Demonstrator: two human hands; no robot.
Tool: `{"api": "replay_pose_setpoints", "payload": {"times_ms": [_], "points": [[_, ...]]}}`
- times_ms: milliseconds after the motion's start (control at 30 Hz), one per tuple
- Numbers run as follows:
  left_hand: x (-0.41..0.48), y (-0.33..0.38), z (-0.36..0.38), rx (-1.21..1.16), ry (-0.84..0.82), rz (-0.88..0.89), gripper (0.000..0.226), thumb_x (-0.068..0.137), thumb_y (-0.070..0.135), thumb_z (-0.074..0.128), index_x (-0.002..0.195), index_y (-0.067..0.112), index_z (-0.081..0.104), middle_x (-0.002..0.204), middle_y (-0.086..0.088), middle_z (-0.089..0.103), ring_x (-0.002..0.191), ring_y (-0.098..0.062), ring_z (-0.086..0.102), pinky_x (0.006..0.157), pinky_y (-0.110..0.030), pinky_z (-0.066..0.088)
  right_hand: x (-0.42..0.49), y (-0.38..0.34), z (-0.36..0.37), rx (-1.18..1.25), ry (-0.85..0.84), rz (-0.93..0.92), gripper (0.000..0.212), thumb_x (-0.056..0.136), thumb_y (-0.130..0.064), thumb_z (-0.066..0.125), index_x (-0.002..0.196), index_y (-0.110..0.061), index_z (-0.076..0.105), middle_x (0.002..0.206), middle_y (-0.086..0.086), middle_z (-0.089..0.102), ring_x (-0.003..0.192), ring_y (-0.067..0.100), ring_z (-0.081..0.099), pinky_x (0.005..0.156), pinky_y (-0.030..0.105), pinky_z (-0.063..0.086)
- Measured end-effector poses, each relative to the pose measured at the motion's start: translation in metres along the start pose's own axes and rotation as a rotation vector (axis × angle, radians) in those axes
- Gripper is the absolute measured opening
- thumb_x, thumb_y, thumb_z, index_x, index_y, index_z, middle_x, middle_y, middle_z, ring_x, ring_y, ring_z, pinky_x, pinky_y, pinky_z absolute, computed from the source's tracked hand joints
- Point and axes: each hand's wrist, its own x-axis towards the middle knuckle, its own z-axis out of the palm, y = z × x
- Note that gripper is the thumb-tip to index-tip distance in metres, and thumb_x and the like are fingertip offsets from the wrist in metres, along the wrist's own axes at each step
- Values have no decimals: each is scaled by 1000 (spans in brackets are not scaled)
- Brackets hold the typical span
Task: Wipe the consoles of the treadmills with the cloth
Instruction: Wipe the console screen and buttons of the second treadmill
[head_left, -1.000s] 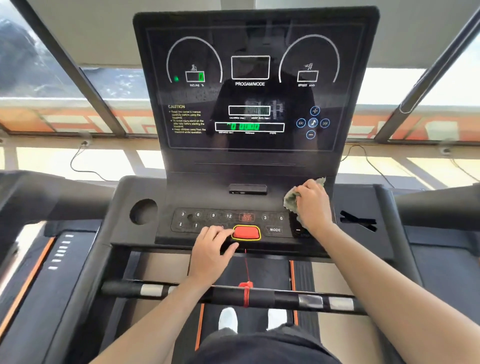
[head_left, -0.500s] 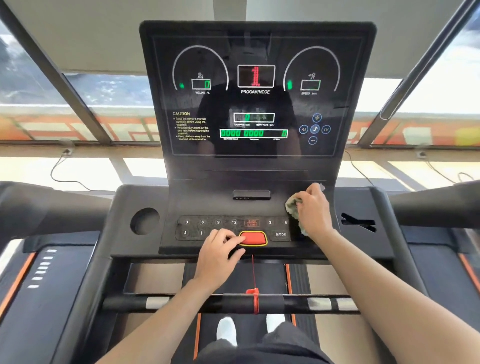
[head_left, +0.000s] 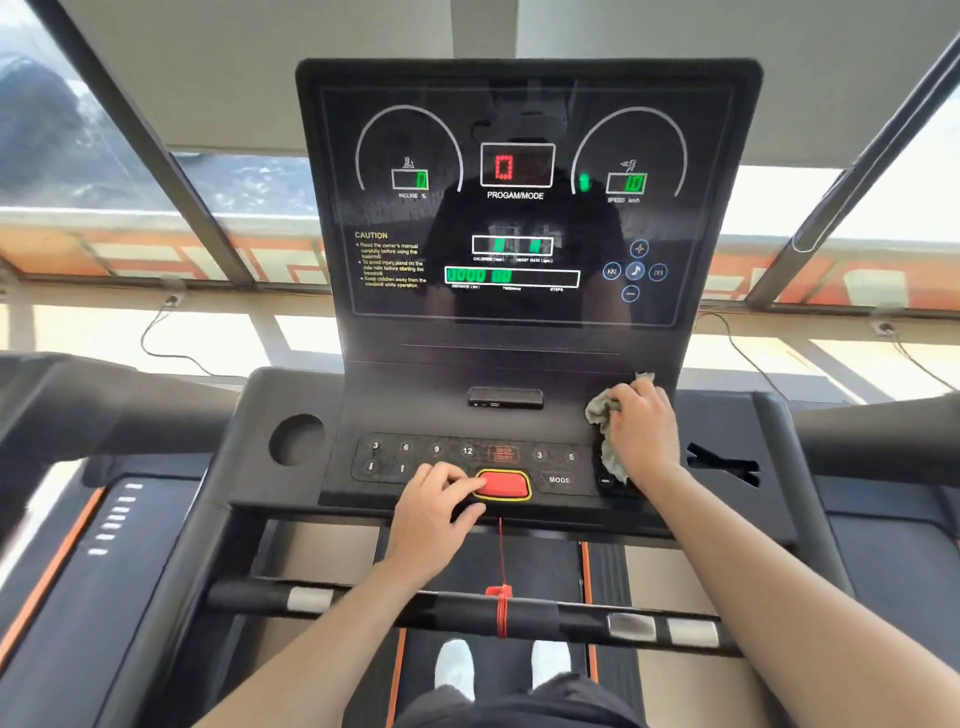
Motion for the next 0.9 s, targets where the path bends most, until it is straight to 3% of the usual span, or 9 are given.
{"api": "replay_pose_setpoints", "payload": {"times_ms": [100,200,300,467,533,600,700,833,900], "points": [[-2,4,1,27,5,-20,32,84,26,81,115,27,74,101,11,59,94,-12,53,76,-29,52,-2,-18,9,74,32,-83,14,81,5,67,91,-5,70,93,11,59,89,32,54,83,41,50],[-6,7,2,50,23,-34,32,84,24,81,115,26,74,100,12,58,94,-12,52,77,-29,51,-10,-38,22,137,-45,-278,14,78,5,71,83,-8,71,84,8,57,83,30,56,70,37,50],[-6,9,4,71,49,-34,32,83,21,82,114,26,75,101,11,59,93,-13,52,77,-29,50,-8,-37,17,89,-142,-397,13,80,1,71,85,-11,74,87,7,61,85,28,55,74,34,48],[-6,6,7,108,47,10,38,85,16,80,120,28,73,103,7,60,91,-17,52,76,-33,49,5,14,-2,67,-100,-154,16,88,-1,64,94,-10,76,103,5,60,88,19,40,76,28,37],[-8,7,8,115,39,10,40,87,13,77,123,28,72,105,6,59,92,-18,51,77,-35,48,7,12,-1,56,-94,-124,17,87,2,62,90,-9,75,95,5,58,87,20,41,75,28,35],[-9,8,8,124,20,22,40,91,14,70,127,30,70,107,5,58,95,-19,51,80,-37,47,8,-1,5,90,-107,-159,20,82,4,62,83,-12,73,87,1,57,86,23,48,77,30,39],[-9,9,10,121,-1,15,44,91,14,56,130,31,67,110,3,57,100,-21,50,84,-39,45,12,-23,16,131,-155,-244,21,80,2,62,79,-16,72,86,-1,59,89,23,54,93,32,42],[-11,11,11,80,6,-11,47,88,11,53,127,32,69,111,1,58,99,-23,51,83,-41,45,9,-45,17,110,-189,-291,14,84,4,63,83,-5,72,89,9,62,89,29,55,77,36,44],[-9,9,9,68,-6,8,47,88,11,54,127,33,69,111,2,58,98,-22,51,82,-40,44,6,-46,17,120,-167,-309,12,83,5,64,84,-4,72,88,12,62,90,33,56,77,39,47]]}}
